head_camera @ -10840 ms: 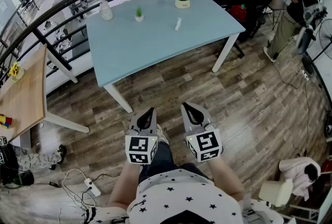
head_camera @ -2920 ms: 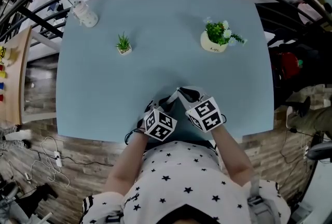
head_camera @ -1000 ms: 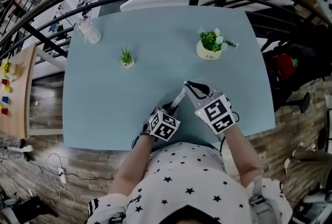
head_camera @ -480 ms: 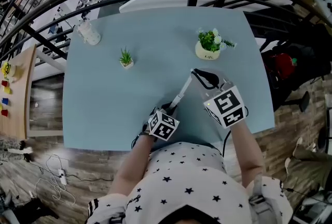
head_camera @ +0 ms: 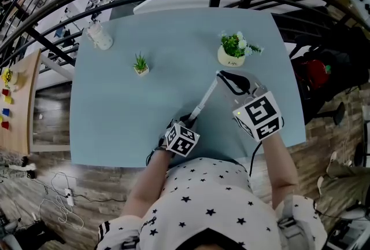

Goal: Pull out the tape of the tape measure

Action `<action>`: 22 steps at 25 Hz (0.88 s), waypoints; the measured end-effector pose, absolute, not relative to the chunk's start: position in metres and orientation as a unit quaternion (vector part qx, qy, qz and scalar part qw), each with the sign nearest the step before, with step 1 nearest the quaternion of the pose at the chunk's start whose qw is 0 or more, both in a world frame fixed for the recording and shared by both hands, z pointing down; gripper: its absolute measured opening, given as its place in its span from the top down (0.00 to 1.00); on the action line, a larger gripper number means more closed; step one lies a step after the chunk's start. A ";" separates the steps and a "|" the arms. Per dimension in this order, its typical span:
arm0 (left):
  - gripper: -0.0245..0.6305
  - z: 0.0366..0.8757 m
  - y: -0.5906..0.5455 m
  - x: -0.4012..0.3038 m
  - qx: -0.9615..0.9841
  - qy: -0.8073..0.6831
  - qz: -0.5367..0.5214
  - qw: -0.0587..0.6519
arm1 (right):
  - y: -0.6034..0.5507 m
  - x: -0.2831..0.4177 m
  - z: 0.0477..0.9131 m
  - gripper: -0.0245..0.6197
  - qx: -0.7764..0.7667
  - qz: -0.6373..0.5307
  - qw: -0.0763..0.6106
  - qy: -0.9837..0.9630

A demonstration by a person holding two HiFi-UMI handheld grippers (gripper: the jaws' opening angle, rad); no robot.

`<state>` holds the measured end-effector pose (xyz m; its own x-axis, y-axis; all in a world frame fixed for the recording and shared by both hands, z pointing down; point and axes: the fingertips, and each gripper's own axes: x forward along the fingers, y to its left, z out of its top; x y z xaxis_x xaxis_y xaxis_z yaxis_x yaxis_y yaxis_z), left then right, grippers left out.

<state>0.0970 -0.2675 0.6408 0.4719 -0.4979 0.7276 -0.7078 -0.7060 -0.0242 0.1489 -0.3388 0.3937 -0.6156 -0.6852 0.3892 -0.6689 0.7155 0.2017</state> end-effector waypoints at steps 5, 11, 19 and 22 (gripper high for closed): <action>0.84 0.640 -0.268 0.096 0.846 -0.357 0.370 0.141 | -0.332 0.141 0.387 0.90 0.368 -0.029 0.231 -0.900; 0.84 0.639 -0.267 0.096 0.846 -0.359 0.369 0.141 | -0.332 0.142 0.382 0.90 0.363 -0.041 0.236 -0.900; 0.83 0.640 -0.267 0.095 0.846 -0.358 0.371 0.139 | -0.342 0.153 0.359 0.90 0.382 -0.048 0.218 -0.897; 0.84 0.640 -0.266 0.096 0.846 -0.357 0.372 0.138 | -0.341 0.157 0.353 0.90 0.387 -0.059 0.215 -0.895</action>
